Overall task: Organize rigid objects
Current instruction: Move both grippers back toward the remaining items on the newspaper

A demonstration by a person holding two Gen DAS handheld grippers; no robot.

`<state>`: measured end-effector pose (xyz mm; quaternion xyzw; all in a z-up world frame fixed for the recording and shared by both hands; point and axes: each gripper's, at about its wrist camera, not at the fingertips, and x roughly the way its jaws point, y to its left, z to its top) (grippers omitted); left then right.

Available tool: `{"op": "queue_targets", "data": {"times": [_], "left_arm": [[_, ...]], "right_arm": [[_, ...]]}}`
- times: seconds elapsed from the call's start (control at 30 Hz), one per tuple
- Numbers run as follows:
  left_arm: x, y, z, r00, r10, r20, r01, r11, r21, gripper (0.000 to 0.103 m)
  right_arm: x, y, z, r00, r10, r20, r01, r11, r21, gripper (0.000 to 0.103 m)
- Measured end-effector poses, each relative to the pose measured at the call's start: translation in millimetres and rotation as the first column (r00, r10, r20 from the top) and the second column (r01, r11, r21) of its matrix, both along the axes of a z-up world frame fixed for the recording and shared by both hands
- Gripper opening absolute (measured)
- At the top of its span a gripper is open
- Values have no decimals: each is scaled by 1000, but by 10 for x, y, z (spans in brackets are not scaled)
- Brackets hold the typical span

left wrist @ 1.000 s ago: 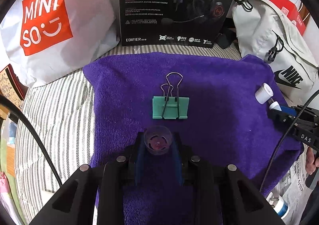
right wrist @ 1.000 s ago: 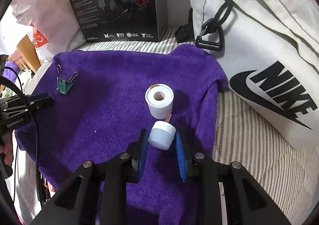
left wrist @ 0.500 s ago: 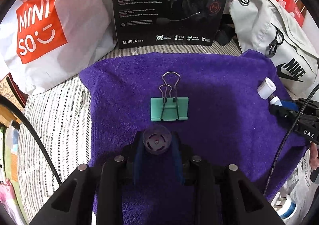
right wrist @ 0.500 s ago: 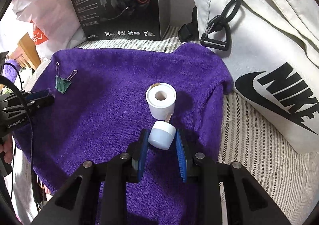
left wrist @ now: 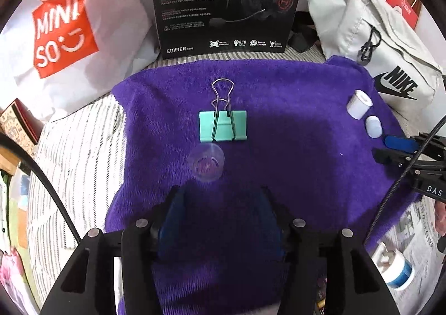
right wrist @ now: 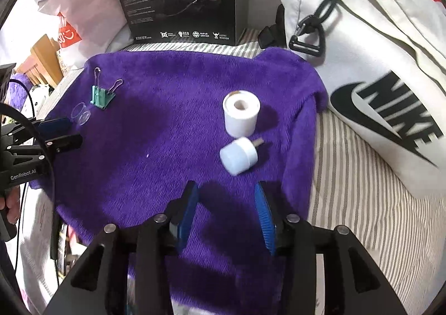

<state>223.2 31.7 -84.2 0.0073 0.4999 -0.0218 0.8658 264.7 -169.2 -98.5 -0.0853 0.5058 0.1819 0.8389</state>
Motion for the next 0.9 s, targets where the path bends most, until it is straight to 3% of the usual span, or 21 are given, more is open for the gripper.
{"op": "queue_targets", "data": {"times": [0.23,0.47,0.77,0.9], "left_arm": [[-410,-44,244,999,-1,42,1,1000,7,53],[-914,-55,412,997,-21,74,24,999,-43,53],[-1104,-165,33,1000,-10,16,12,990,-143,53],[-1062,-260,-80,1000,-13,-1,13,993,-120,53]], "right_arm": [[-288,-82,88,999,-31,-6,31,999,16,43],[-665,-176,279,997,-72,23,72,997,34,43],[-1203,-363,360,991,-135,25,132,987,90,43],[-1403,-418,322,989,-145,27,142,986,89,43]]}}
